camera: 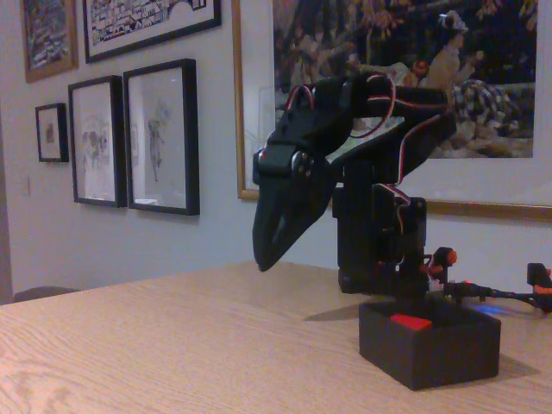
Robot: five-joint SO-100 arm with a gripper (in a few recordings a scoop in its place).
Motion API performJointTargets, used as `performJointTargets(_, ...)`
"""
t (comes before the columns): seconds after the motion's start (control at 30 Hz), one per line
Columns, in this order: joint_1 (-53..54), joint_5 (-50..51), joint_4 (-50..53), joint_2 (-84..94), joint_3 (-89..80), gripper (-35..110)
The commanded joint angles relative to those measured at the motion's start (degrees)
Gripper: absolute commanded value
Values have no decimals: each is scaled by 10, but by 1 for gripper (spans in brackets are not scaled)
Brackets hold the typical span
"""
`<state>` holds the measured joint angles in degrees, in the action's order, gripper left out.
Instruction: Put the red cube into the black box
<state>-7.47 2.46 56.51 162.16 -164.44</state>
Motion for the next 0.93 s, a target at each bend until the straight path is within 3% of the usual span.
performJointTargets(0.0, 4, 0, 37, 55, -13, -11)
performJointTargets(0.3, 13, 2, 110, 211, -62, -15)
performJointTargets(0.9, 24, 11, 135, 258, -69, -20)
